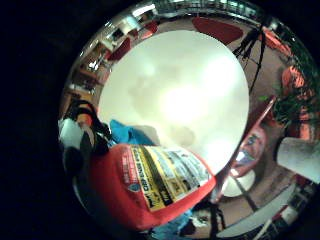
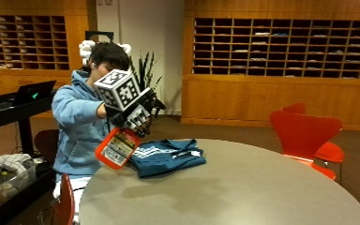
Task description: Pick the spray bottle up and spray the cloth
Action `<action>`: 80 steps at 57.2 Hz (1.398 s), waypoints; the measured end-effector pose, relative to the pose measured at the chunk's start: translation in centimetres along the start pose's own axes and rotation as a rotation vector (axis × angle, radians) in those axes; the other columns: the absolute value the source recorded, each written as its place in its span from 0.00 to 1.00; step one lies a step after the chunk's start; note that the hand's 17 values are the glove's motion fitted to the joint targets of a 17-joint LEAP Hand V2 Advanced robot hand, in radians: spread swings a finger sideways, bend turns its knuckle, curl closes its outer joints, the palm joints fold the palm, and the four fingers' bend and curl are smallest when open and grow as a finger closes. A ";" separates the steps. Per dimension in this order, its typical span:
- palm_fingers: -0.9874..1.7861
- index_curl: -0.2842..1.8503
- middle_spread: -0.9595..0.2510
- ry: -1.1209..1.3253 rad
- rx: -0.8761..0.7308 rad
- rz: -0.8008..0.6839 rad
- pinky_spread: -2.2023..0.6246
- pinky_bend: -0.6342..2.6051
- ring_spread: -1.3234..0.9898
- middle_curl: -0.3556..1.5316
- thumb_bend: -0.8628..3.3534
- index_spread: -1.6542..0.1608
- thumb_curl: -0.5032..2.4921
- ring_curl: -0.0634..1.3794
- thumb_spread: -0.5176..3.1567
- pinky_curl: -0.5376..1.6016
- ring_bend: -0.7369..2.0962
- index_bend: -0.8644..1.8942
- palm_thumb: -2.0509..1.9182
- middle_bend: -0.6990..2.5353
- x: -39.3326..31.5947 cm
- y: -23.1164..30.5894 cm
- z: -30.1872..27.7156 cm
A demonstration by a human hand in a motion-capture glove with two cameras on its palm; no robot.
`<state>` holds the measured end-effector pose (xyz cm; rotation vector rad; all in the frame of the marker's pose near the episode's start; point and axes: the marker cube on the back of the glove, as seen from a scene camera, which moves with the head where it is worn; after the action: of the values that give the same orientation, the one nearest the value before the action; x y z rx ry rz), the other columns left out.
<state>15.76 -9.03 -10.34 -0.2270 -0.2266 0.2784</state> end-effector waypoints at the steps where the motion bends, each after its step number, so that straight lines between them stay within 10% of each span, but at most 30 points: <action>1: 0.86 0.38 0.67 0.030 -0.015 -0.001 0.69 0.29 0.49 0.44 0.20 0.80 0.42 0.33 0.19 0.42 0.43 0.48 0.74 0.38 -0.6 0.2 -0.1; 28: 0.86 0.38 0.67 0.801 -0.286 -0.021 0.69 0.30 0.49 0.44 0.20 0.80 0.43 0.33 0.19 0.42 0.43 0.48 0.74 0.38 -10.4 1.5 5.5; 80: 0.85 0.38 0.67 0.921 -0.377 0.031 0.69 0.30 0.49 0.44 0.20 0.80 0.43 0.33 0.19 0.42 0.43 0.48 0.74 0.38 -11.5 2.0 7.5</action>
<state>2.60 -9.15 -5.95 -0.7042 0.6435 0.1372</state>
